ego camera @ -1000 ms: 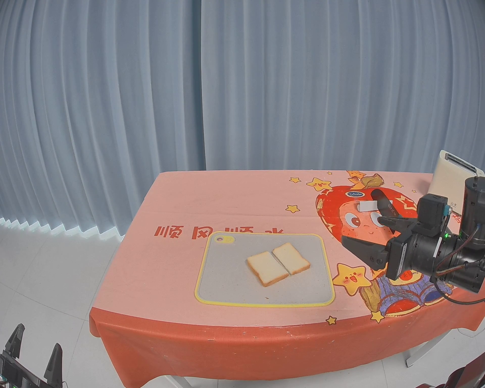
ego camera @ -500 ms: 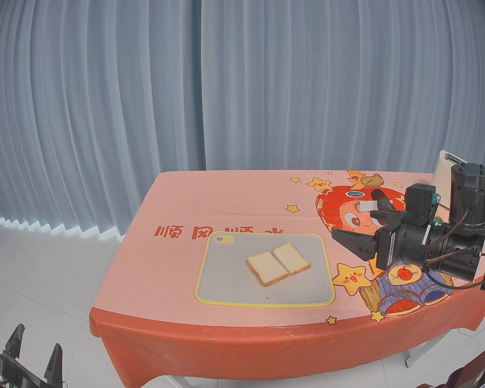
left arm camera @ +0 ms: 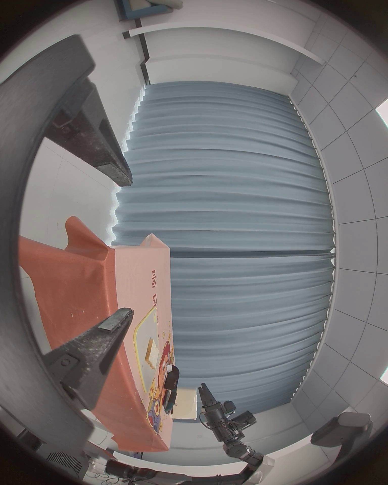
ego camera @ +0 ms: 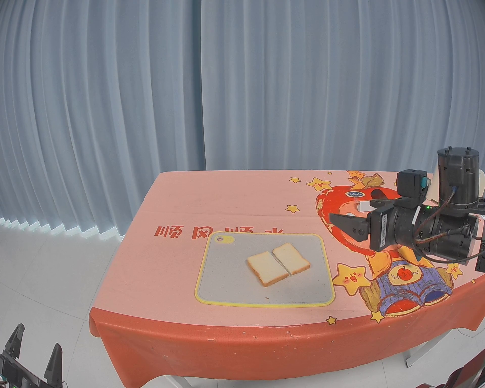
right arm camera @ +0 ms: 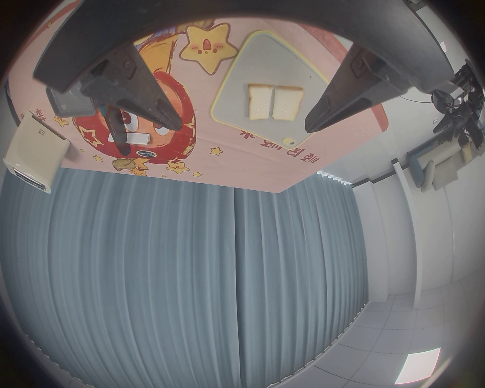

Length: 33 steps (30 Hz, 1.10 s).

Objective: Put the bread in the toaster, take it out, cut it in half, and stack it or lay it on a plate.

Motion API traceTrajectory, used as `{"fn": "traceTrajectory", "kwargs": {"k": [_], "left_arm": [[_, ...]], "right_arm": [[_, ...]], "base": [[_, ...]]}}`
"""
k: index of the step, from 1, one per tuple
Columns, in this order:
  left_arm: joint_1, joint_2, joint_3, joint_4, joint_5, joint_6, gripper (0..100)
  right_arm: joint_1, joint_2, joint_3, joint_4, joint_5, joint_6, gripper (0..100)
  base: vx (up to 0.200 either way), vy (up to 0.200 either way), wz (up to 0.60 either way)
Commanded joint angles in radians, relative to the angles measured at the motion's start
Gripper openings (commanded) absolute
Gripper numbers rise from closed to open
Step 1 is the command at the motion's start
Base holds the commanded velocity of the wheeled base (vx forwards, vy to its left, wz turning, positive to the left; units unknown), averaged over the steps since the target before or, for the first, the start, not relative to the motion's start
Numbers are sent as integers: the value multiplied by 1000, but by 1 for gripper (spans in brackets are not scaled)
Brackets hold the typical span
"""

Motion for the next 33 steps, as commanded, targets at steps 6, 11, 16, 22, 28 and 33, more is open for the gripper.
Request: {"fn": "traceTrajectory", "kwargs": {"k": [6,11,16,22,28,33], "left_arm": [[0,-10,18,0,0,0,100],[0,-10,18,0,0,0,100],[0,-10,18,0,0,0,100],[0,-10,18,0,0,0,100],[0,-10,18,0,0,0,100],[0,-10,18,0,0,0,100]], "right_arm": [[-26,85,-71,2,0,-3,100],[-20,98,-136,128,0,-2,100],[-25,140,-175,183,0,-2,100],[-11,201,-172,186,0,-5,100],[-14,313,-185,179,-11,-12,100],[-23,370,-218,182,-51,-22,100]], "base": [[0,0,0],[0,0,0],[0,0,0],[0,0,0],[0,0,0],[0,0,0]]}}
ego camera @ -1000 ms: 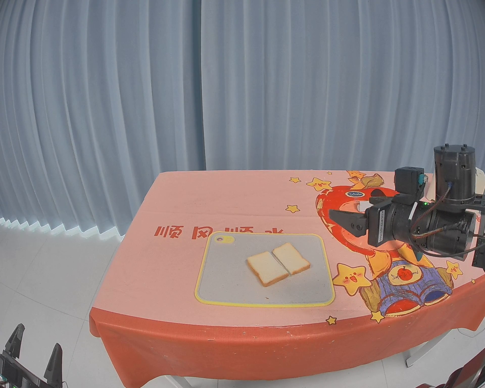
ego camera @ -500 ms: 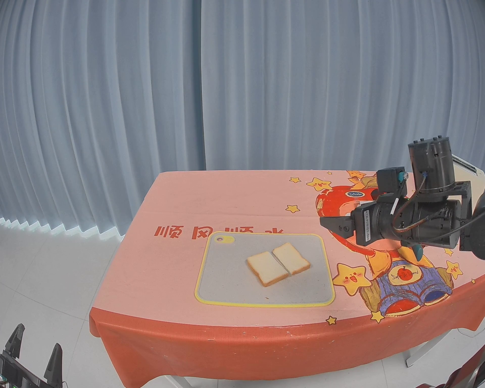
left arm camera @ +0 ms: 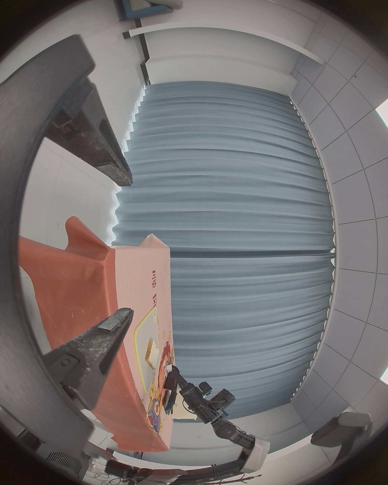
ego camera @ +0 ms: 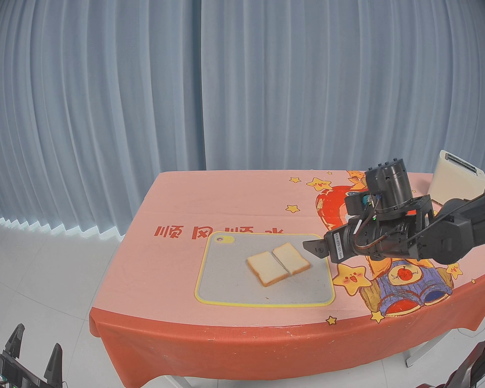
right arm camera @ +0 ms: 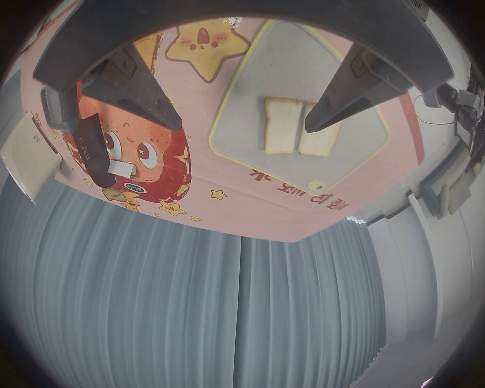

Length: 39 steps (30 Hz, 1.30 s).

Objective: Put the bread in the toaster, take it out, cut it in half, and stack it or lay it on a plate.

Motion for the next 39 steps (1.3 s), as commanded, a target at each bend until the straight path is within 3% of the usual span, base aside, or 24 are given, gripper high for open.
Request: {"fn": "traceTrajectory", "kwargs": {"k": [1,8,39], "left_arm": [[0,-10,18,0,0,0,100],[0,-10,18,0,0,0,100],[0,-10,18,0,0,0,100]], "right_arm": [[-10,79,-31,2,-18,-10,100],[-1,125,-47,2,-39,-11,100],[-24,211,-67,-1,-61,-27,100]], "base": [[0,0,0],[0,0,0],[0,0,0]]}}
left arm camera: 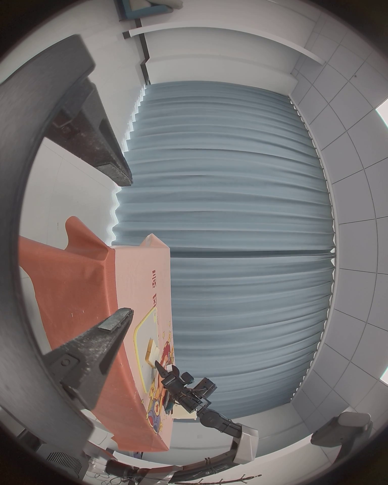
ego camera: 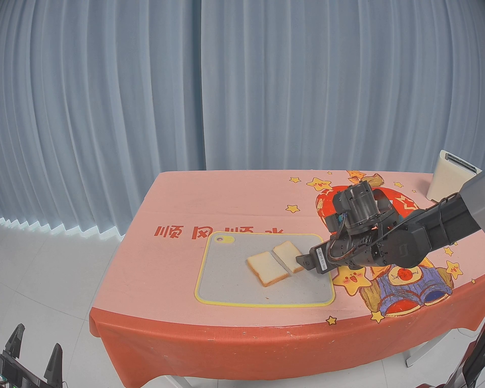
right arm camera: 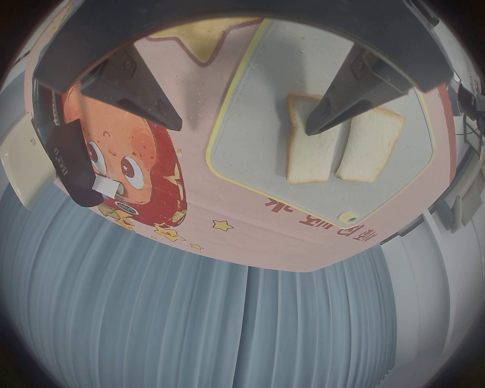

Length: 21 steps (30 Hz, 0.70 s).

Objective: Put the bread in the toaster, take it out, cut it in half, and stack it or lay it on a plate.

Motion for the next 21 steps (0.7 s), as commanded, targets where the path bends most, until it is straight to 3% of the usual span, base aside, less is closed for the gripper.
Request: {"fn": "traceTrajectory", "kwargs": {"k": [1,3,4,21], "left_arm": [[0,-10,18,0,0,0,100],[0,-10,18,0,0,0,100],[0,-10,18,0,0,0,100],[0,-10,18,0,0,0,100]], "right_arm": [[-2,8,2,1,0,-1,100],[-2,7,4,2,0,1,100],[-2,7,4,2,0,-1,0],[12,-13,19,6,-3,7,0]], "base": [[0,0,0],[0,0,0],[0,0,0],[0,0,0]]}}
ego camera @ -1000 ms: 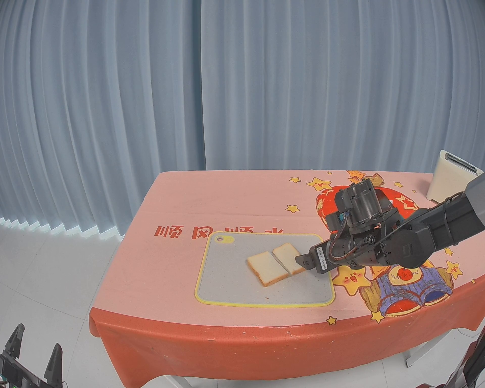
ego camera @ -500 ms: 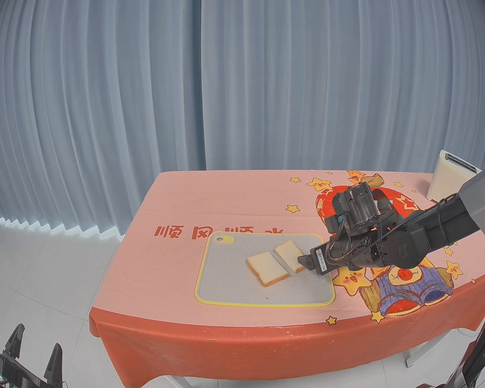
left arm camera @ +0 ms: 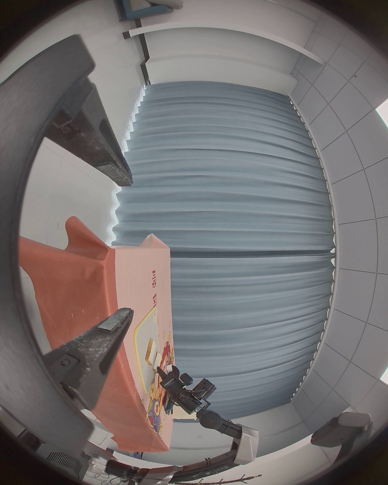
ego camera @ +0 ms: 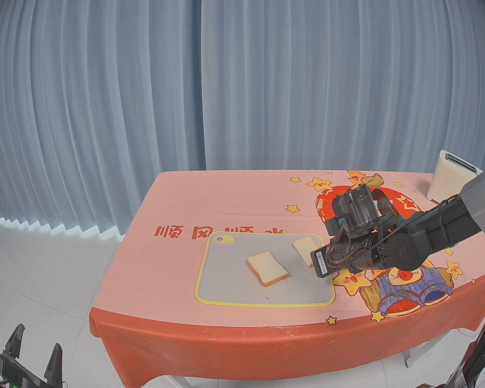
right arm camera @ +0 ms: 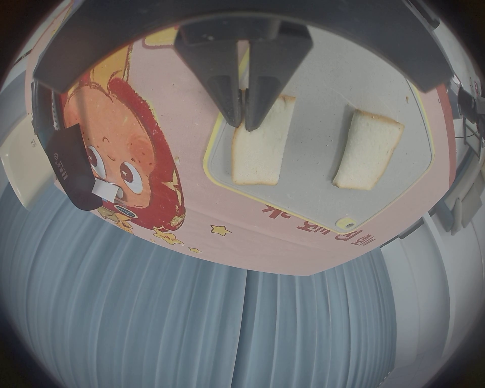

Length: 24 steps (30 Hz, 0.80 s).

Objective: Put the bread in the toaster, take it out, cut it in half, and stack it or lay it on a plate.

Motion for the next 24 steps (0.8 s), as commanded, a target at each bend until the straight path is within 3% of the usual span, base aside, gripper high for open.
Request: {"fn": "traceTrajectory", "kwargs": {"k": [1,6,18,24], "left_arm": [[0,-10,18,0,0,0,100],[0,-10,18,0,0,0,100],[0,-10,18,0,0,0,100],[0,-10,18,0,0,0,100]], "right_arm": [[-1,-11,2,0,0,2,0],[1,-28,2,0,-42,10,0],[5,-152,27,-3,-32,14,0],[15,-215,41,-8,-25,42,0]], "base": [[0,0,0],[0,0,0],[0,0,0],[0,0,0]]}}
